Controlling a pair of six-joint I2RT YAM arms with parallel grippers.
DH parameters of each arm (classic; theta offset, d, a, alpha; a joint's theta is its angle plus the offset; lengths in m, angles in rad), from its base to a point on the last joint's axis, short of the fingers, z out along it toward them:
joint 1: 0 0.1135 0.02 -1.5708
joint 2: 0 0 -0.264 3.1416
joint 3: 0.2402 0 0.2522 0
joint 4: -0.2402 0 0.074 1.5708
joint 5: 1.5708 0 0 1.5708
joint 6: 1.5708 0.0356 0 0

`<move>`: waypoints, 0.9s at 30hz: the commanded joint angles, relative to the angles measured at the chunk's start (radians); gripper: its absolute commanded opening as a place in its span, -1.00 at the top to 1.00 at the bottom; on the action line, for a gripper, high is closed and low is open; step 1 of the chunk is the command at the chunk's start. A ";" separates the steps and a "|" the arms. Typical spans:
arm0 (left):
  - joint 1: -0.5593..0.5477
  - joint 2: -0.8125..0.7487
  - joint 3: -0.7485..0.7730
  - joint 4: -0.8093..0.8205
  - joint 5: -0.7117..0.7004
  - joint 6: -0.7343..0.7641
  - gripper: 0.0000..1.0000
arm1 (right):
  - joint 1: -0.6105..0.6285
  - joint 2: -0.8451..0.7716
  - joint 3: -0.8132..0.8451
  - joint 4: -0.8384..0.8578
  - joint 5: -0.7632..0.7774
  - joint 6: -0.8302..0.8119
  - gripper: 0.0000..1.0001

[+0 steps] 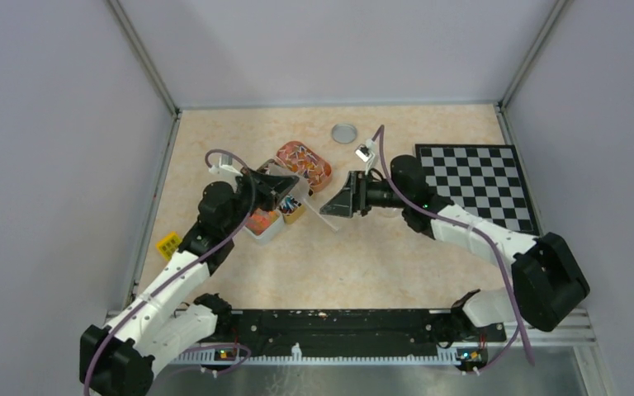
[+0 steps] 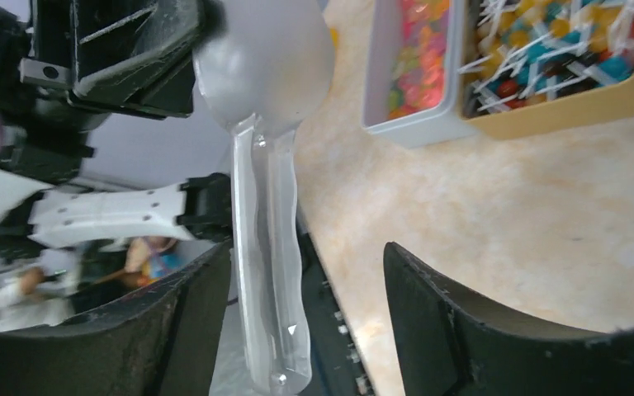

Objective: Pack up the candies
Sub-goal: Pick up the spatula from the center of the board.

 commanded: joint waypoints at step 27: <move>0.014 0.001 0.216 -0.668 -0.186 -0.329 1.00 | 0.459 -0.123 -0.130 0.114 0.602 -1.825 -0.38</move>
